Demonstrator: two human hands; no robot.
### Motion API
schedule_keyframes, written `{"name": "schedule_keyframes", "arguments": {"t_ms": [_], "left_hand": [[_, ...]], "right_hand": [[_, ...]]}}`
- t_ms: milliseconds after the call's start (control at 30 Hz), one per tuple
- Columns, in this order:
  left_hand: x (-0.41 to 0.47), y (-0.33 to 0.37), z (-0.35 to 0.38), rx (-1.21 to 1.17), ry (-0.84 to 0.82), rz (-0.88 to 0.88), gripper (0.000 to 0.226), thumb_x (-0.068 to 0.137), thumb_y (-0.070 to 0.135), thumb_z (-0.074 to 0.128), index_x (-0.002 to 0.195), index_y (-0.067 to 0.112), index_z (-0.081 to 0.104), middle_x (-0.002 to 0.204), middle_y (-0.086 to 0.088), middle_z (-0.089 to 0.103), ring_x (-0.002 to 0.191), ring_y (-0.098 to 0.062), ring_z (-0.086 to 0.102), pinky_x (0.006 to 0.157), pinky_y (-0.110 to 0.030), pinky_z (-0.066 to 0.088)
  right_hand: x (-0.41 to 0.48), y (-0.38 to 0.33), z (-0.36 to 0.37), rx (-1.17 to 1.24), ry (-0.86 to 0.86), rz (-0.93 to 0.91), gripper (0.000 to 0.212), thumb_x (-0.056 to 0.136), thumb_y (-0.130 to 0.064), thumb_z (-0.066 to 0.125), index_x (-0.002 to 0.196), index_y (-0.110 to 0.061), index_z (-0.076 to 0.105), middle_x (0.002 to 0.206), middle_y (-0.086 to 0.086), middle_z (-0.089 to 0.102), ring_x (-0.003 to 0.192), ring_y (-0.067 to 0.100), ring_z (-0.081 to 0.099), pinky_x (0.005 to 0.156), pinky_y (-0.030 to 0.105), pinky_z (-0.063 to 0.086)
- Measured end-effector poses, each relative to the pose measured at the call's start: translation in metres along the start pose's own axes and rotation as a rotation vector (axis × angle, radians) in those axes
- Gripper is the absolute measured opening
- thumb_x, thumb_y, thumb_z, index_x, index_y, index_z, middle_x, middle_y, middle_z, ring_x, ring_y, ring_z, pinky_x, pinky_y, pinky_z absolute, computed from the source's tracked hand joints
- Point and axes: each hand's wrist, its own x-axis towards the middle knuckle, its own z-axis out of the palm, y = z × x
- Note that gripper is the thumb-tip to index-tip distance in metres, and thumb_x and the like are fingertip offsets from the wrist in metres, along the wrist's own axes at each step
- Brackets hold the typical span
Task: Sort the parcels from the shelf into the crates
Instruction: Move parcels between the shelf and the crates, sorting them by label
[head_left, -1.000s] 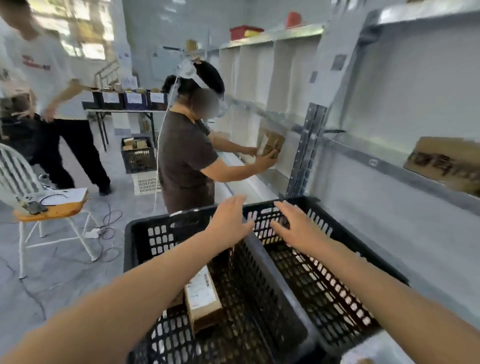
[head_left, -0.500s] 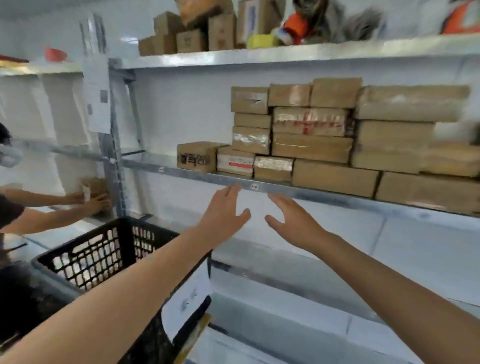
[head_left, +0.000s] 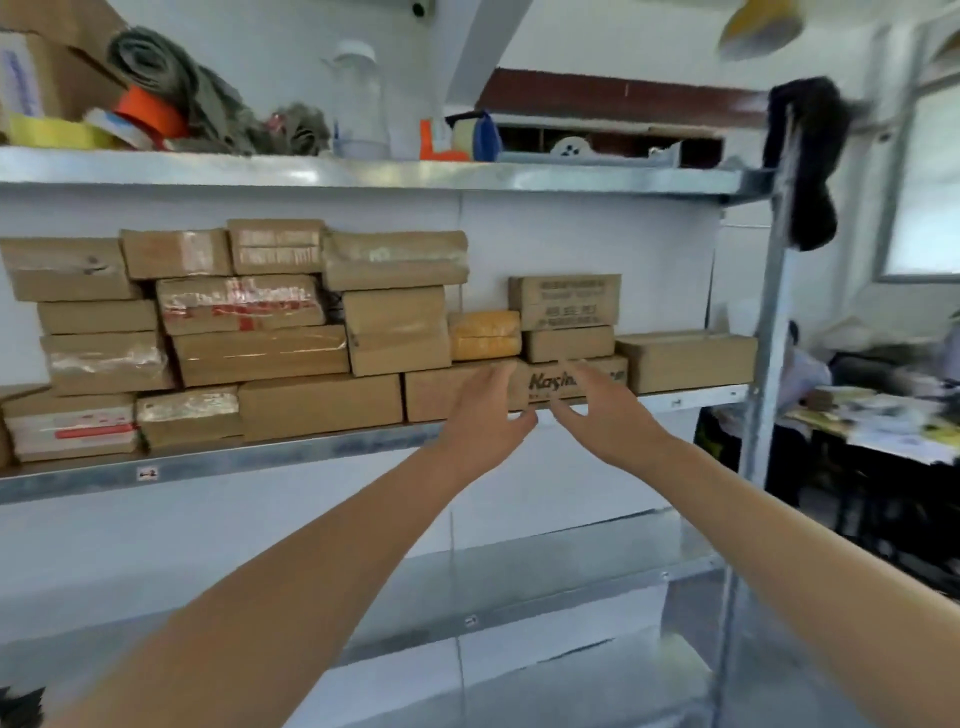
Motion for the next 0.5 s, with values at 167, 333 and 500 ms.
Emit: {"name": "schedule_keyframes", "arguments": {"t_ms": [167,333,500], "left_hand": [[0.056,0.023,0.049,-0.015,-0.001,0.080,0.060,0.092,0.025,0.064,0.145,0.011,0.039,0.140,-0.006,0.051,0.126,-0.023,0.049,0.093,-0.027,0.040],[0.109,0.016,0.066,-0.029,0.046,0.103,0.061,0.093,0.022,0.063,0.147,0.012,0.036,0.148,-0.007,0.042,0.135,-0.022,0.039,0.103,-0.029,0.032],[0.168,-0.013,0.071,-0.047,0.130,0.079,0.059,0.095,0.021,0.059,0.148,0.011,0.036,0.145,-0.006,0.046,0.131,-0.022,0.042,0.110,-0.034,0.037]], "right_hand": [[0.014,0.054,-0.040,-0.032,0.041,0.054,0.041,0.097,-0.023,0.055,0.137,-0.021,0.048,0.127,0.001,0.056,0.114,0.019,0.054,0.093,0.032,0.045],[0.062,0.090,-0.045,-0.030,0.086,0.096,0.037,0.096,-0.019,0.055,0.133,-0.022,0.054,0.117,-0.005,0.055,0.102,0.009,0.049,0.074,0.009,0.036],[0.118,0.116,-0.030,0.004,0.045,0.086,0.033,0.095,-0.016,0.054,0.126,-0.028,0.055,0.108,-0.017,0.057,0.100,0.001,0.056,0.077,0.004,0.039]]}}
